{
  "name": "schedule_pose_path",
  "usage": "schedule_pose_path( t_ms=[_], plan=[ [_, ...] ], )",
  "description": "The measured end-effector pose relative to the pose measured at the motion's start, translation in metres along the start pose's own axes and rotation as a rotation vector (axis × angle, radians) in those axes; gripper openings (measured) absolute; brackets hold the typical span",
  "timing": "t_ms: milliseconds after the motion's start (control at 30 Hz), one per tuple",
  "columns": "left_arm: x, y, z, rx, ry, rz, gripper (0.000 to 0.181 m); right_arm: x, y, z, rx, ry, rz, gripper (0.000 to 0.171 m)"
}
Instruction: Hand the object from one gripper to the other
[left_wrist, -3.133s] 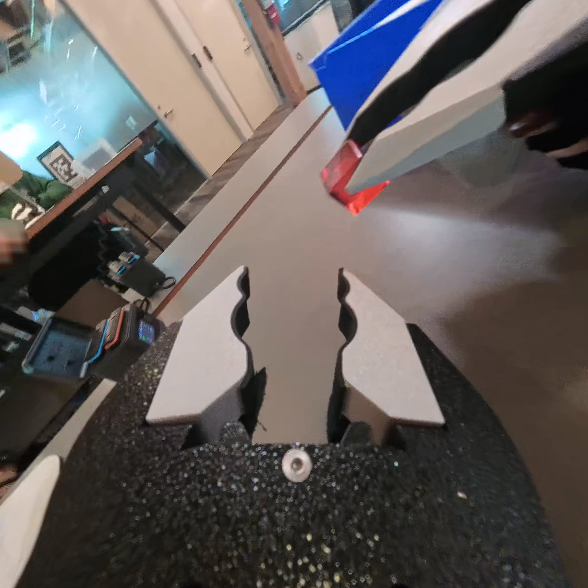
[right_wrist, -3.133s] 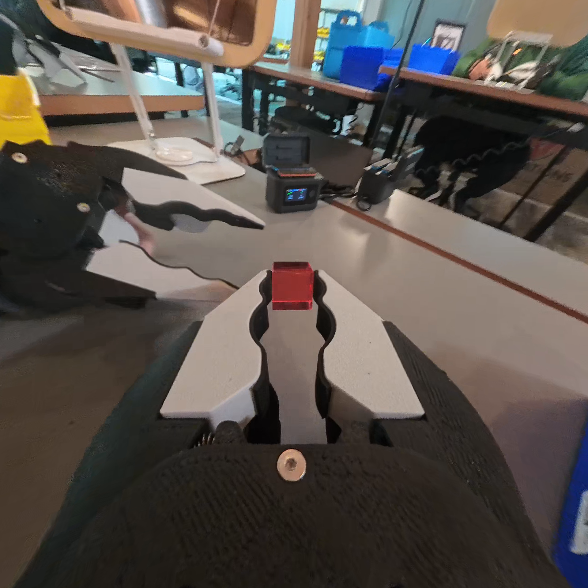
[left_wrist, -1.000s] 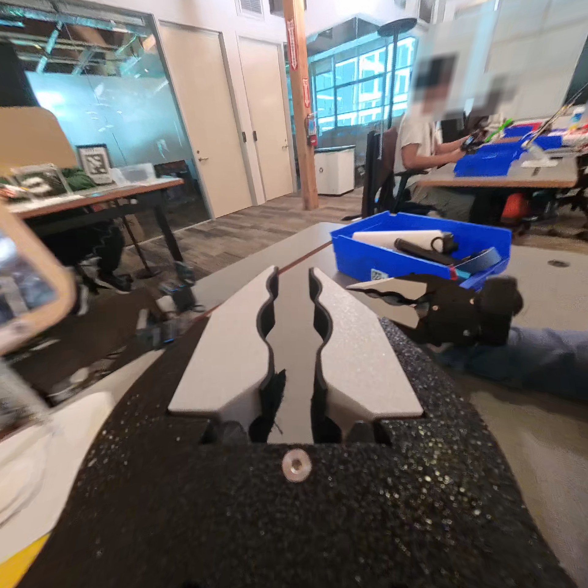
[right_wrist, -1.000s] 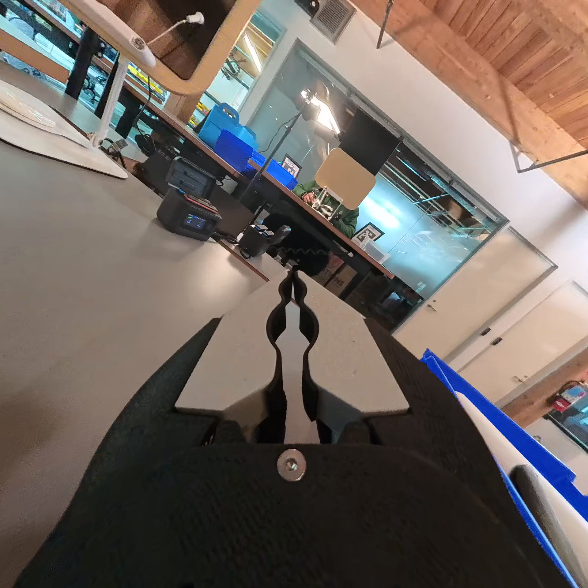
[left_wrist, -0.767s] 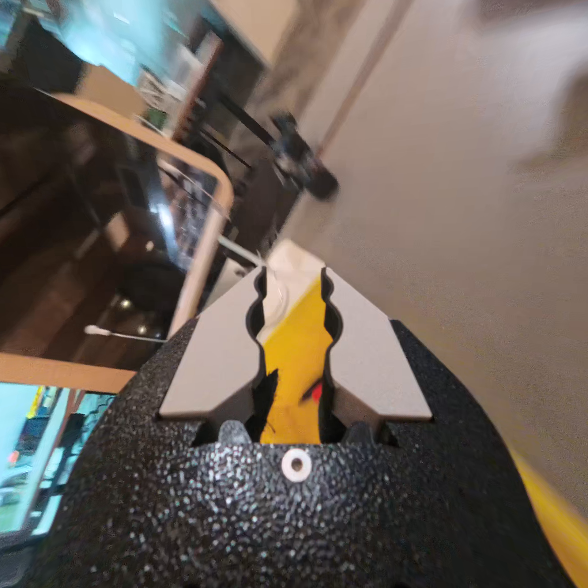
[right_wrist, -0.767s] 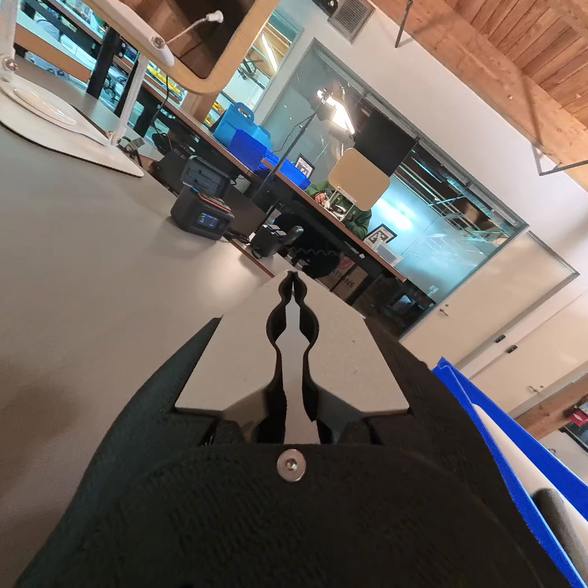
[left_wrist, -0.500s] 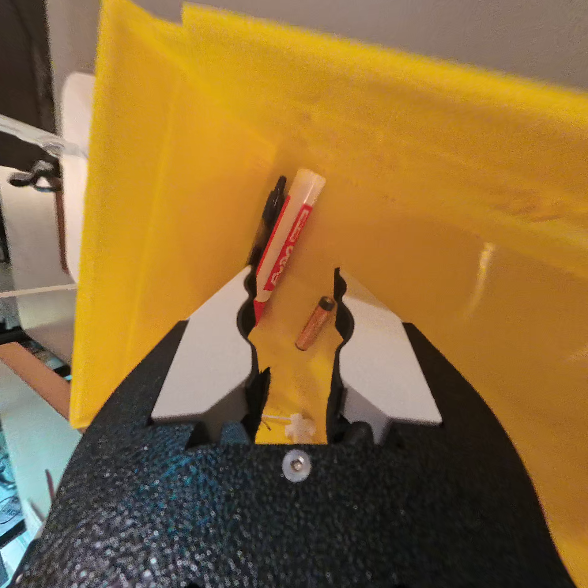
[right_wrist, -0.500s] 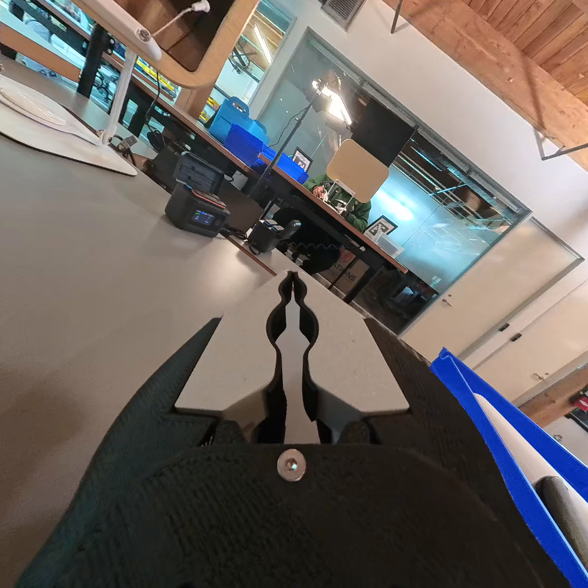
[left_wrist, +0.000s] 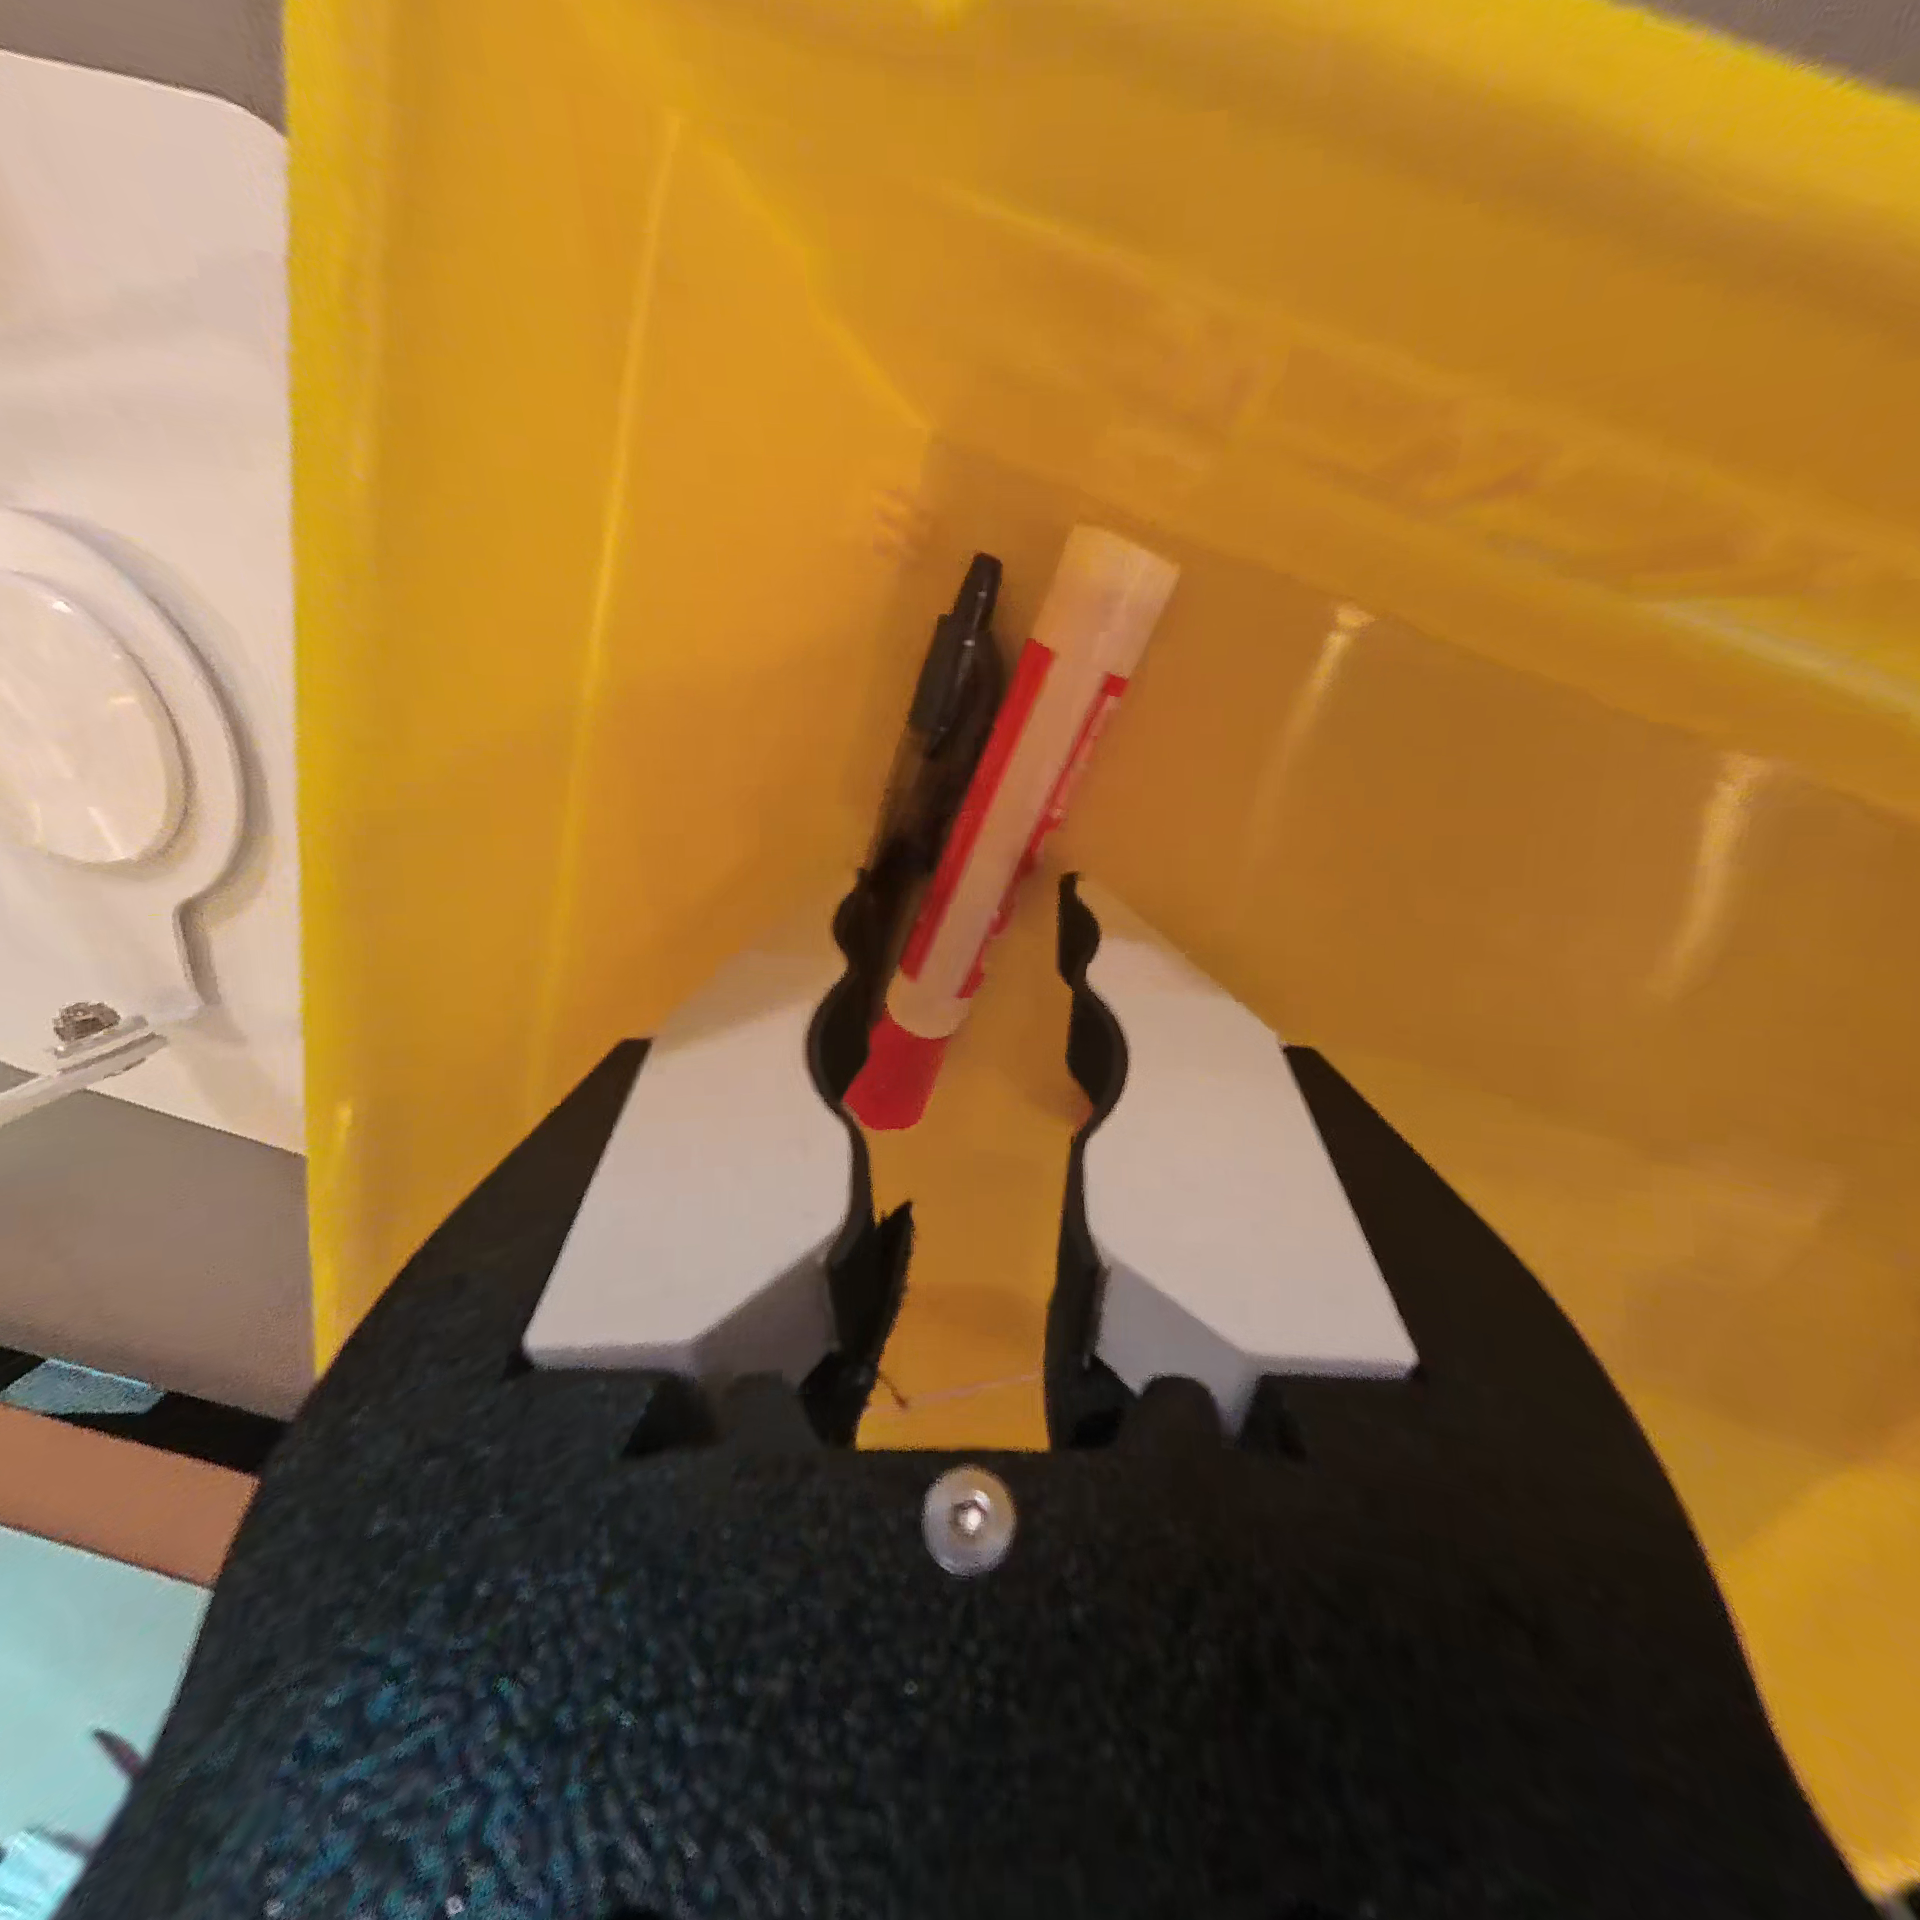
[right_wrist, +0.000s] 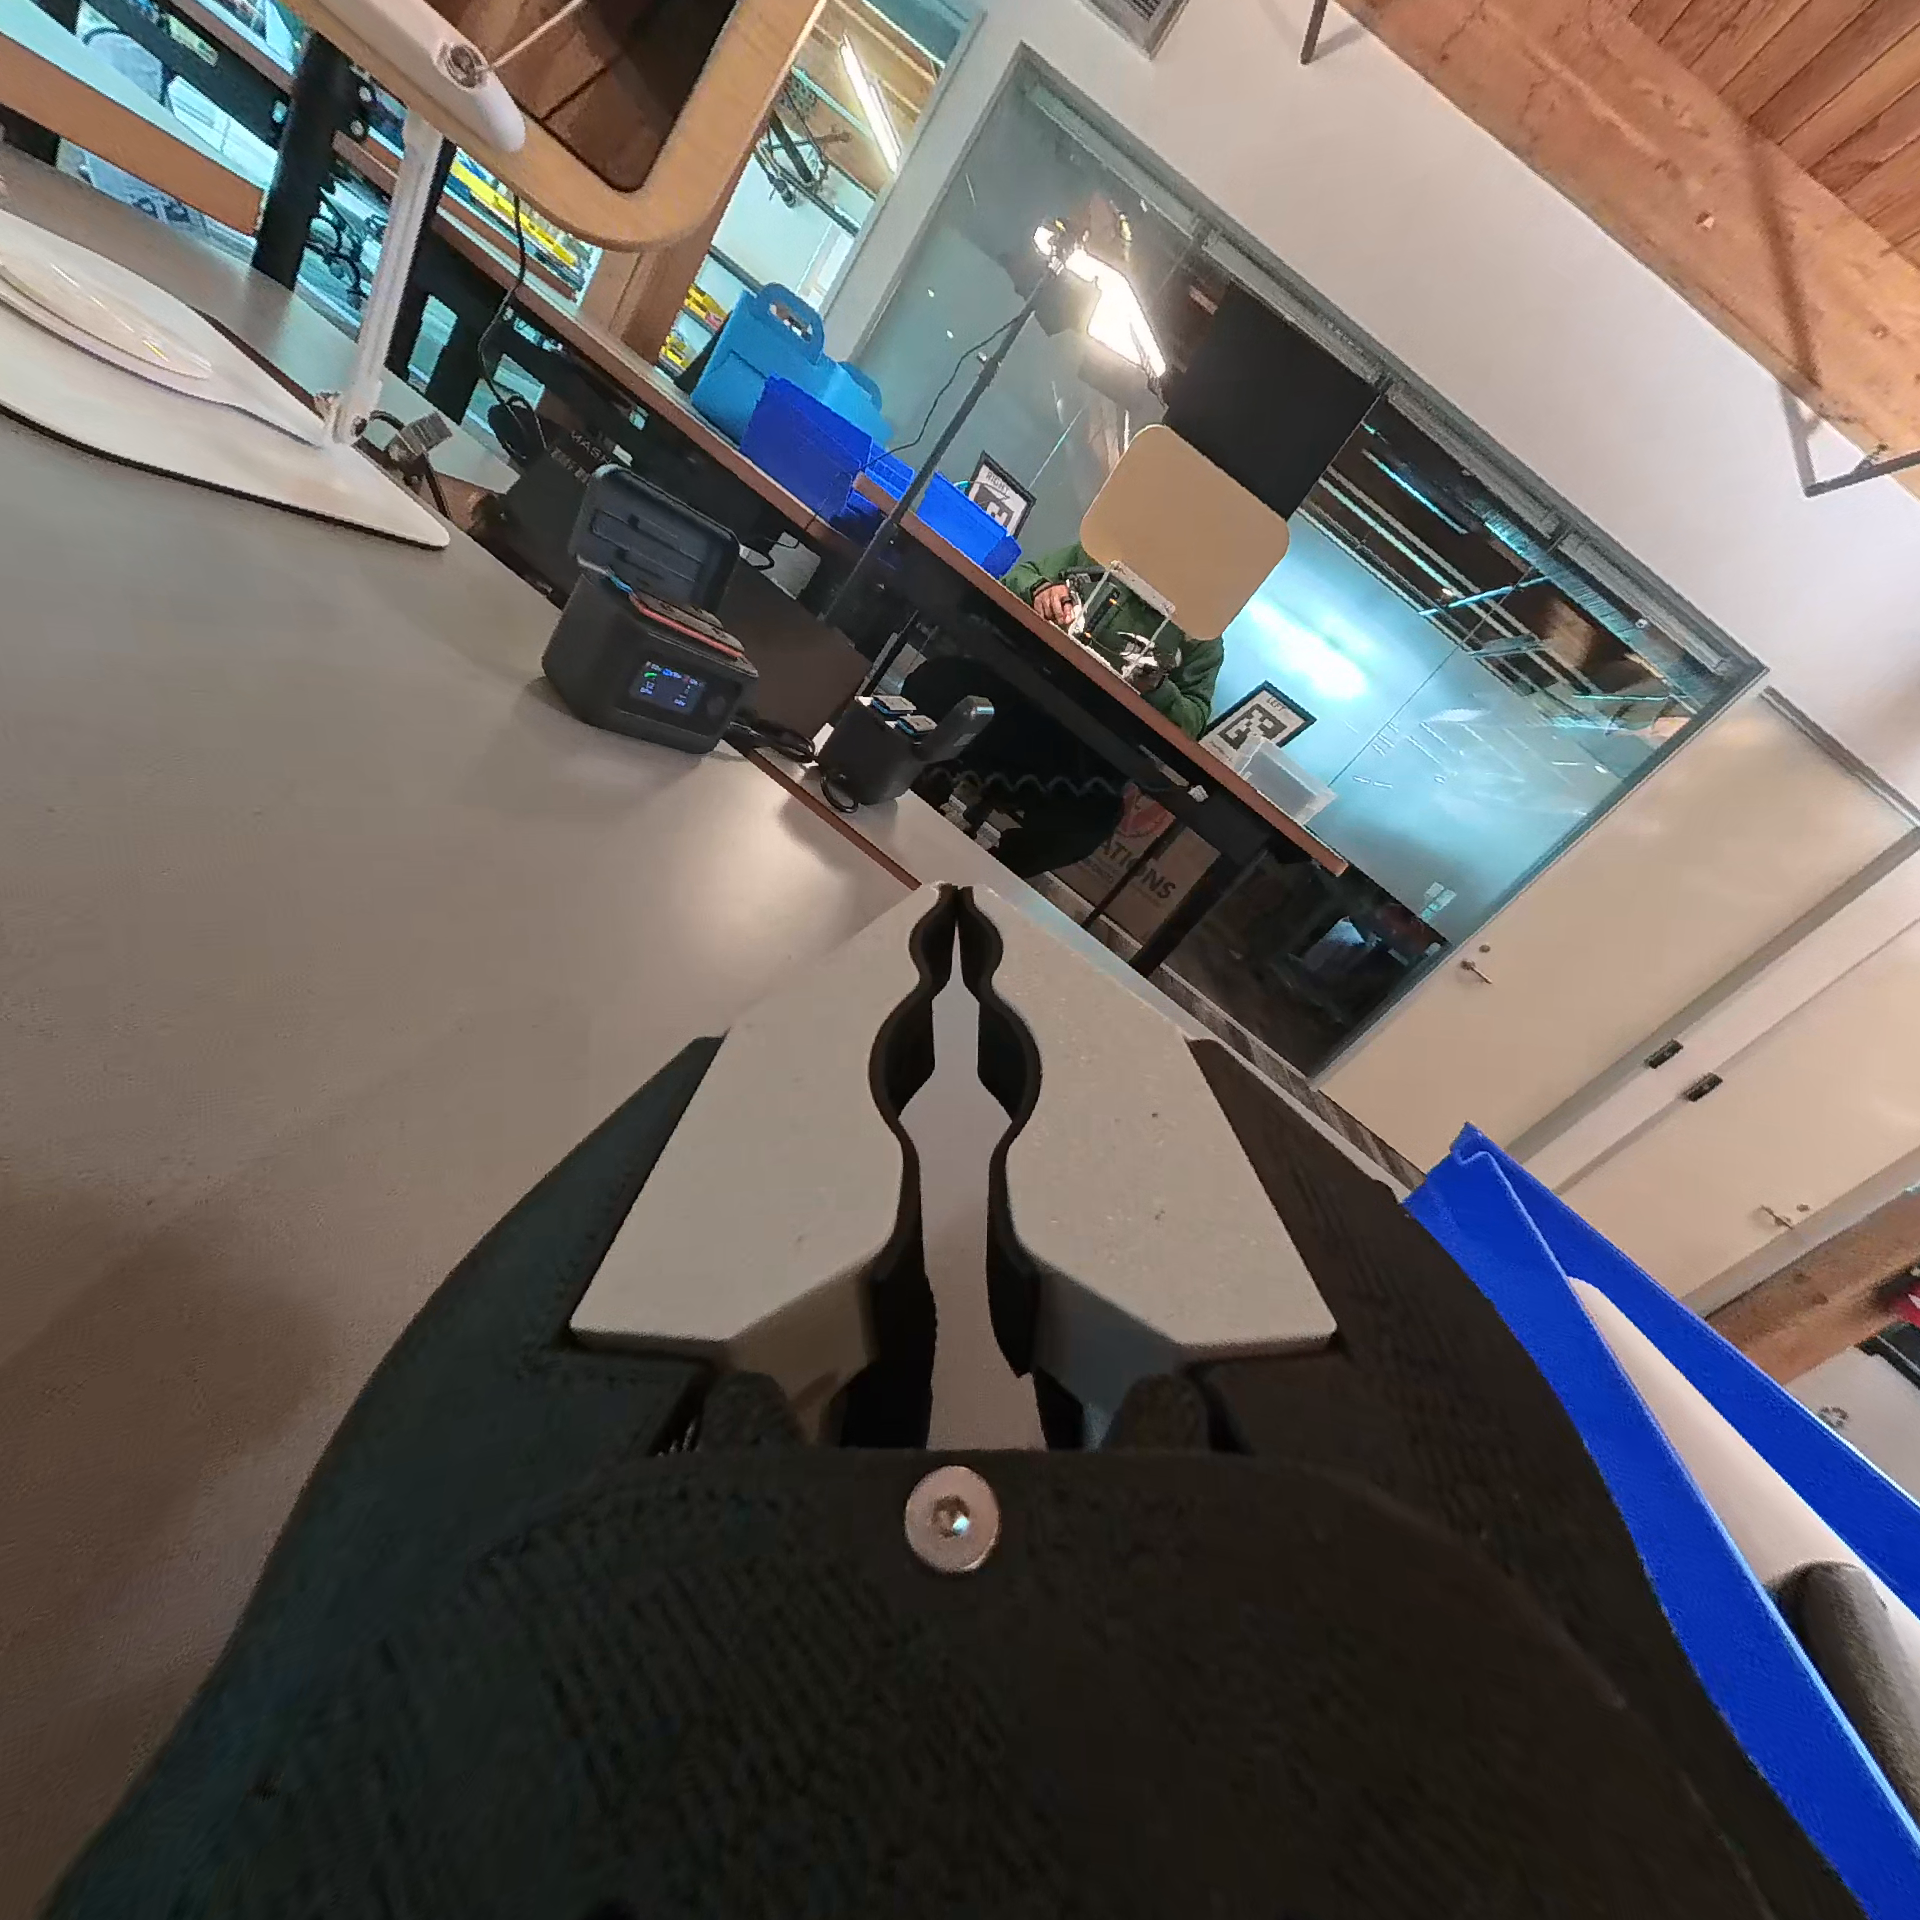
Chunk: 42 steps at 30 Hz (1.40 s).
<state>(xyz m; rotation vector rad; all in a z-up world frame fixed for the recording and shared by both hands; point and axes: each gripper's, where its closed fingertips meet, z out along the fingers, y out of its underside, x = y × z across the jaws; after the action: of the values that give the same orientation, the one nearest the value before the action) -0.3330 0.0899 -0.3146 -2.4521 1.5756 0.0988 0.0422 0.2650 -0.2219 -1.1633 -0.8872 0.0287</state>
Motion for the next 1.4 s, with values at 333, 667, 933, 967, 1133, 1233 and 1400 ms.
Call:
schedule_pose_path(
  t_ms=[333, 667, 933, 967, 1133, 1233, 1400],
  plan=[
    [0.010, 0.007, -0.005, -0.093, 0.037, 0.060, 0.018, -0.001, -0.002, 0.000, 0.010, -0.014, 0.012, 0.000],
    [0.009, 0.025, -0.003, -0.182, -0.017, 0.056, 0.015, -0.003, -0.004, 0.000, 0.016, -0.028, 0.020, 0.000],
    [-0.044, -0.039, -0.136, 0.363, -0.554, -0.337, 0.015, -0.010, -0.017, -0.002, 0.070, -0.035, -0.018, 0.000],
    [-0.041, -0.060, -0.153, 0.453, -0.569, -0.357, 0.015, -0.012, -0.019, -0.002, 0.077, -0.040, -0.025, 0.000],
    [-0.015, -0.174, -0.190, 0.822, -0.433, -0.467, 0.016, -0.020, -0.031, -0.007, 0.135, -0.073, -0.046, 0.003],
    [0.017, -0.245, -0.165, 0.953, -0.109, -0.518, 0.016, -0.026, -0.045, -0.015, 0.213, -0.117, -0.069, 0.018],
    [0.072, -0.308, -0.104, 0.914, 0.540, -0.624, 0.015, -0.036, -0.073, -0.034, 0.373, -0.070, -0.414, 0.072]
  ],
)
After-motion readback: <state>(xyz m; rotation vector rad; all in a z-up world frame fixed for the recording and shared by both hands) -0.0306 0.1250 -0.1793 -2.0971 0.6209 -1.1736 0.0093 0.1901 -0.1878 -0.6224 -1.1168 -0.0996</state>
